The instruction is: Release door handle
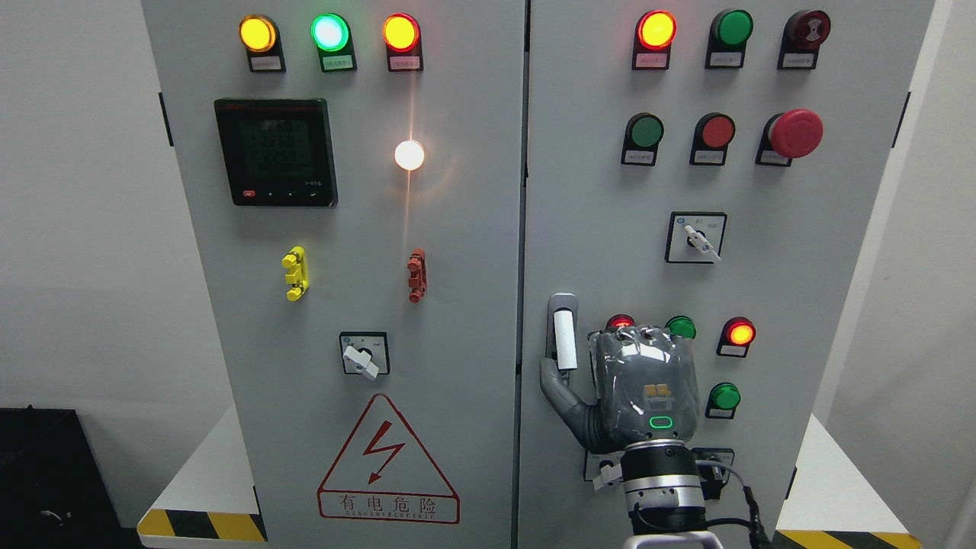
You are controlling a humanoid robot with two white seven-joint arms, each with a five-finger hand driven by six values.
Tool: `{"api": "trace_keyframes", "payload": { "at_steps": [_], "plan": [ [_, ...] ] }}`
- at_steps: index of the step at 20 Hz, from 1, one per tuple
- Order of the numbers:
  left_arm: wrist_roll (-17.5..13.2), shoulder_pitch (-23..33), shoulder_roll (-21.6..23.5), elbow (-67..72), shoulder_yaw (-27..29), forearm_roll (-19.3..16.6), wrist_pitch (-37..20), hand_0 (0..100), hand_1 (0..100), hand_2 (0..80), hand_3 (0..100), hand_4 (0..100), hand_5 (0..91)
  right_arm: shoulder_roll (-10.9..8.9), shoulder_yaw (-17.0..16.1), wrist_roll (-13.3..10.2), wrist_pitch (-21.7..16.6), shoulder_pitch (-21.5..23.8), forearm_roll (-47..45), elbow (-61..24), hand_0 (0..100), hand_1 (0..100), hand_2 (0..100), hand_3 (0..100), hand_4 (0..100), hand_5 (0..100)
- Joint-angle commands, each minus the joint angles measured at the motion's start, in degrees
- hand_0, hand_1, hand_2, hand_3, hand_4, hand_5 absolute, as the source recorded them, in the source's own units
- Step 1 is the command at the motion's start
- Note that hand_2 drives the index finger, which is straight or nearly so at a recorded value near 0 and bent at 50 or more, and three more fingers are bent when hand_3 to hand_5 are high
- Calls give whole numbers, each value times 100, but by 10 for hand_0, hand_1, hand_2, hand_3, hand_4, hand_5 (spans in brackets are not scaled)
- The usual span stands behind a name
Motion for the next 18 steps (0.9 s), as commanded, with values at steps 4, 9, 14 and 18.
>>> {"api": "trace_keyframes", "payload": {
  "at_steps": [4, 9, 14, 18],
  "plan": [
    [1, 97, 0, -1, 0, -6, -5, 120, 556, 0, 0, 0, 0, 1, -34, -3, 16, -5, -10, 21, 440, 300, 962, 1000, 1000, 979],
    [1, 97, 0, -1, 0, -6, -5, 120, 556, 0, 0, 0, 0, 9, -34, -11, 16, 22, -10, 3, 470, 301, 963, 1000, 1000, 979],
    [1, 97, -9, -1, 0, 3, -5, 120, 556, 0, 0, 0, 0, 9, -34, -20, 16, 22, -10, -6, 494, 304, 962, 1000, 1000, 979],
    [1, 97, 0, -1, 0, 3, -5, 120, 556, 0, 0, 0, 0, 9, -34, -29, 16, 31, -10, -41, 512, 308, 963, 1000, 1000, 980]
  ]
}}
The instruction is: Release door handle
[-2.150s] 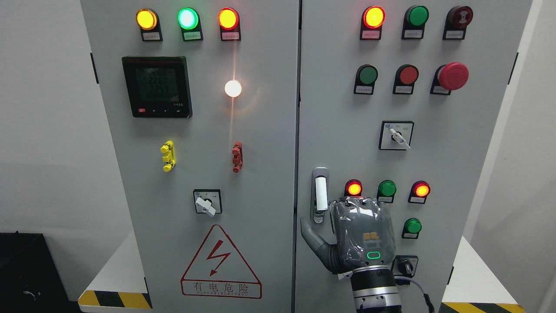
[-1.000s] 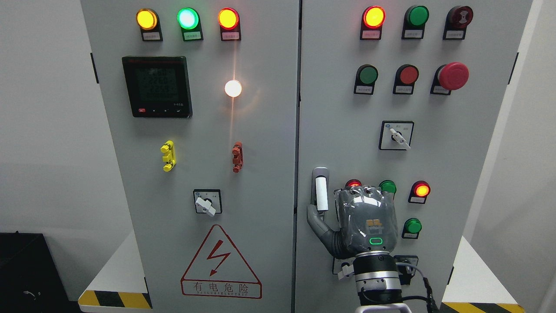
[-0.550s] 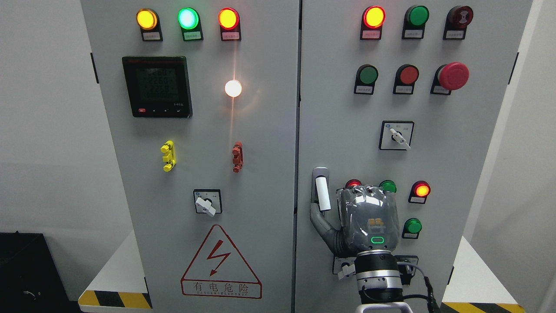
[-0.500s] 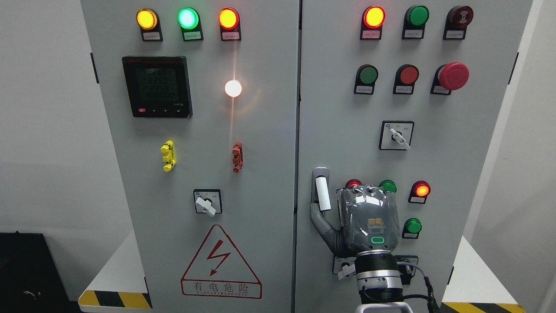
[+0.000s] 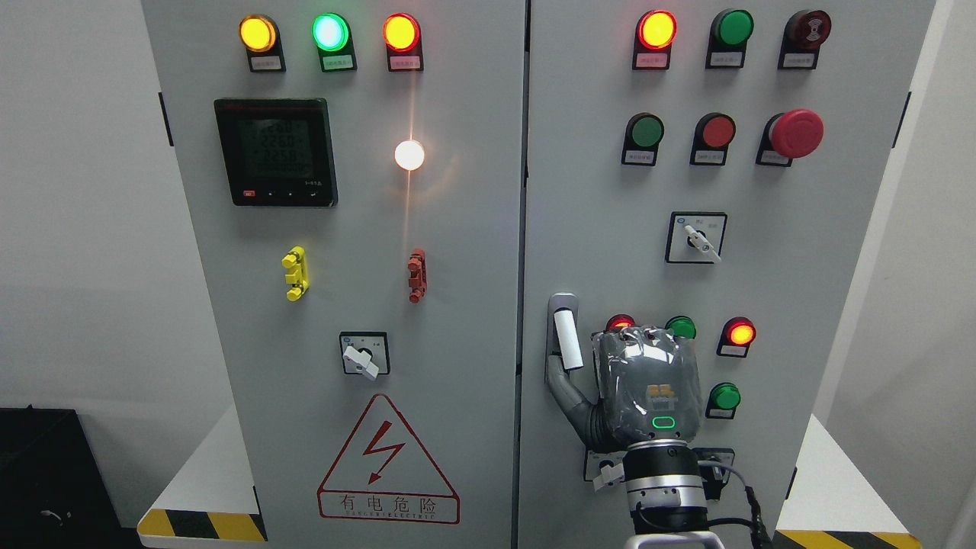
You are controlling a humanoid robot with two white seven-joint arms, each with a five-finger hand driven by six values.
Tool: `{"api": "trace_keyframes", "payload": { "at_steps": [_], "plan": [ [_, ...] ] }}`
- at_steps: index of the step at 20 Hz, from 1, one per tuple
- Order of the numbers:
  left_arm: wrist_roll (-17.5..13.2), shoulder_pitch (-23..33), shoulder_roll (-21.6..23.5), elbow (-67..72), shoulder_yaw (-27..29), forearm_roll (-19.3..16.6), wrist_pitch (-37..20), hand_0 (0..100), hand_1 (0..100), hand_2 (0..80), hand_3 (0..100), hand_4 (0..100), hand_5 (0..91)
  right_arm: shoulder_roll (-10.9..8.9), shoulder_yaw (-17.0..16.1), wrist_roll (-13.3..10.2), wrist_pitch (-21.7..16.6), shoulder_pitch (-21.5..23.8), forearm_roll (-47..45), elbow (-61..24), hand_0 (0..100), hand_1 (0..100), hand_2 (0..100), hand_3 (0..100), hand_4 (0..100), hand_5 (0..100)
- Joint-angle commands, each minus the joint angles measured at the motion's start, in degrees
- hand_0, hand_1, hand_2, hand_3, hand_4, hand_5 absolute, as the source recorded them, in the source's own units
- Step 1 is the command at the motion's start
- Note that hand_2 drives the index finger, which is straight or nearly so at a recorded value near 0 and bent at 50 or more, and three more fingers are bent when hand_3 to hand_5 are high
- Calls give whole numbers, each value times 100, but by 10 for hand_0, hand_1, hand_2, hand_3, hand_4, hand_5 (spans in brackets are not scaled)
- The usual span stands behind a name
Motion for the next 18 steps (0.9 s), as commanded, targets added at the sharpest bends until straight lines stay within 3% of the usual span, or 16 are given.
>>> {"api": "trace_keyframes", "payload": {
  "at_steps": [1, 18],
  "plan": [
    [1, 97, 0, -1, 0, -5, -5, 120, 556, 0, 0, 0, 0, 4, -10, -10, 10, 18, -2, -49, 518, 309, 963, 1000, 1000, 979],
    [1, 97, 0, -1, 0, 3, -5, 120, 556, 0, 0, 0, 0, 4, -10, -27, 36, 123, -2, -154, 540, 344, 964, 1000, 1000, 979]
  ]
}}
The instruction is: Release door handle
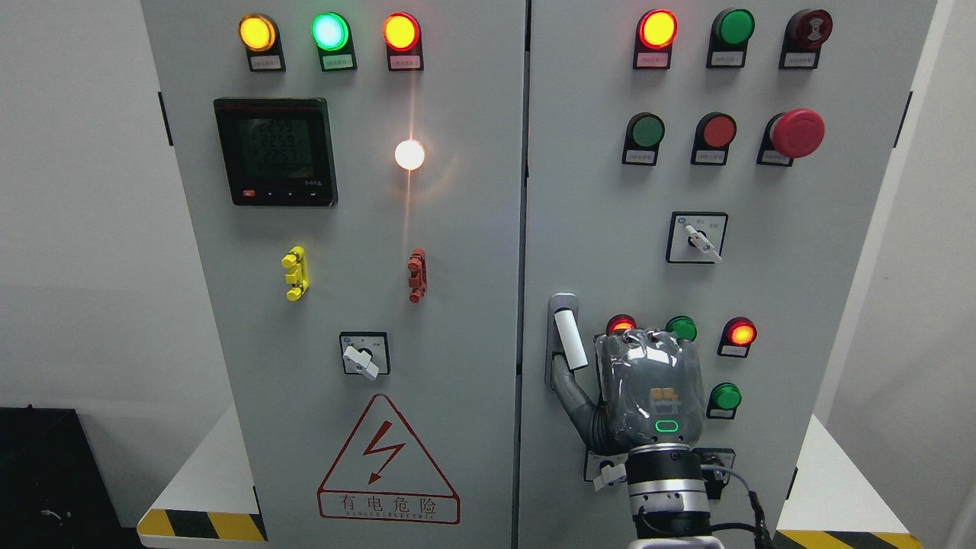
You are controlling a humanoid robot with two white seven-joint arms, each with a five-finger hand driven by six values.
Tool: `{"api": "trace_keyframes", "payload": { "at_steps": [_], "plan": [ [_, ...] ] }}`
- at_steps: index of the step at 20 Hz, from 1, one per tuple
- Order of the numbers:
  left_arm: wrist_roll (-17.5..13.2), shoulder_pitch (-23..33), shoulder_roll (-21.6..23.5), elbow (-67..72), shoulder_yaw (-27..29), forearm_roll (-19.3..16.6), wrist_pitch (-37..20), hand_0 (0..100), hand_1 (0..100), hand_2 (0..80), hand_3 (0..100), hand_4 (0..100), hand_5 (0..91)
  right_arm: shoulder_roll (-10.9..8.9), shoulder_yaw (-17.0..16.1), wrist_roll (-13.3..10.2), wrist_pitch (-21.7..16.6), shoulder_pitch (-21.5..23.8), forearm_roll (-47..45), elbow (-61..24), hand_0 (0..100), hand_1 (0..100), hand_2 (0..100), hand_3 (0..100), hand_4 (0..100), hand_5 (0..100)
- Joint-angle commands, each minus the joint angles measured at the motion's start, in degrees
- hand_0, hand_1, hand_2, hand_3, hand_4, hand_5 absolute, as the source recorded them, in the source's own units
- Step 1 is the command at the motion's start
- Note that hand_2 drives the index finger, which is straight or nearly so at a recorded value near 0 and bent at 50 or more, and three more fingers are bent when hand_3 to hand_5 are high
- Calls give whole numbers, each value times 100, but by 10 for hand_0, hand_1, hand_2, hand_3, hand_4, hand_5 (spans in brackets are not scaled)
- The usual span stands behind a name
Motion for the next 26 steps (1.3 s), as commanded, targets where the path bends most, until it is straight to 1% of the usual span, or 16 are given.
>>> {"api": "trace_keyframes", "payload": {
  "at_steps": [1, 7, 26],
  "plan": [
    [1, 97, 0, 9, 0, 2, -5, 120, 556, 0, 0, 0, 0, 1, -2, 7, 14, 37, -1, -55, 537, 351, 963, 1000, 1000, 979],
    [1, 97, 0, 0, 0, -6, -5, 120, 556, 0, 0, 0, 0, 1, -11, -2, 23, 28, 8, -64, 540, 367, 961, 1000, 1000, 981],
    [1, 97, 0, 0, 0, -6, -5, 120, 556, 0, 0, 0, 0, 1, -11, -20, 137, 37, -1, -152, 553, 350, 966, 1000, 1000, 989]
  ]
}}
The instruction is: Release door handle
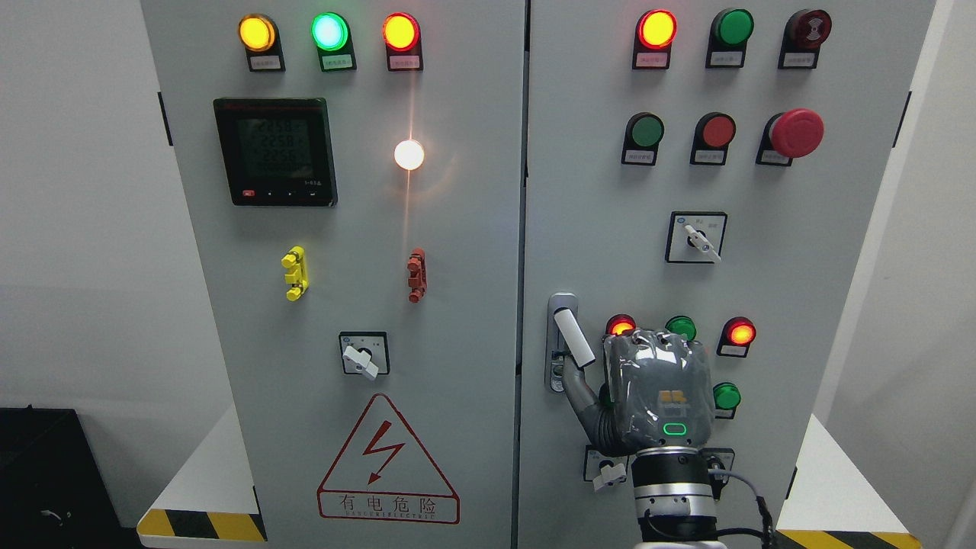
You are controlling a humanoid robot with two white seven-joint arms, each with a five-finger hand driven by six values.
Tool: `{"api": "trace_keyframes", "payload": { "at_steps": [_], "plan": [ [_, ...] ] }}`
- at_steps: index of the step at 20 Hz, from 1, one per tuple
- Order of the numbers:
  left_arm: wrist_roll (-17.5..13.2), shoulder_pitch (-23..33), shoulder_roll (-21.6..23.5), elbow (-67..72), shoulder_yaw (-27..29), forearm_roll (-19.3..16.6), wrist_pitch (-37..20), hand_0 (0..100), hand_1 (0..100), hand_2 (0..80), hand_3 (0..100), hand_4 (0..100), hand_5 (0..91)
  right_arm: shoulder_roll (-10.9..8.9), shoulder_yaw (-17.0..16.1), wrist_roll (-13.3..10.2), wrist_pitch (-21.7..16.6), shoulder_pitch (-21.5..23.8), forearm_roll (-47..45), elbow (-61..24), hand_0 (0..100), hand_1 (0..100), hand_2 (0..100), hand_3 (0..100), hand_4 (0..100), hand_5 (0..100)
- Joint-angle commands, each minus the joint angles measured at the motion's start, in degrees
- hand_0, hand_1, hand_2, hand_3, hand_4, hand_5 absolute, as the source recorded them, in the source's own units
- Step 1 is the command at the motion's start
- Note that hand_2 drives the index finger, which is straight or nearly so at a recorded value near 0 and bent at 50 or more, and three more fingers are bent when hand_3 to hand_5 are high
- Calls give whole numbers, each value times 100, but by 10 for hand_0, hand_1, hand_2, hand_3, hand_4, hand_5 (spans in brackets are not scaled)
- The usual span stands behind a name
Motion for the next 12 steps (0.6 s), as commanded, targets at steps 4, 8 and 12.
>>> {"api": "trace_keyframes", "payload": {
  "at_steps": [4, 8, 12],
  "plan": [
    [1, 97, 0, -1, 0, 4, -5, 120, 556, 0, 0, 0, 0, 0, 0, -4, 15, 0, 1, -50, 555, 348, 966, 1000, 1000, 991],
    [1, 97, 0, -1, 0, 4, -5, 120, 556, 0, 0, 0, 0, 9, 0, -4, 41, -8, 10, -50, 556, 347, 966, 1000, 1000, 993],
    [1, 97, 0, -1, 0, 4, -5, 120, 556, 0, 0, 0, 0, -18, 0, -4, 112, -9, 10, -50, 556, 346, 965, 1000, 1000, 995]
  ]
}}
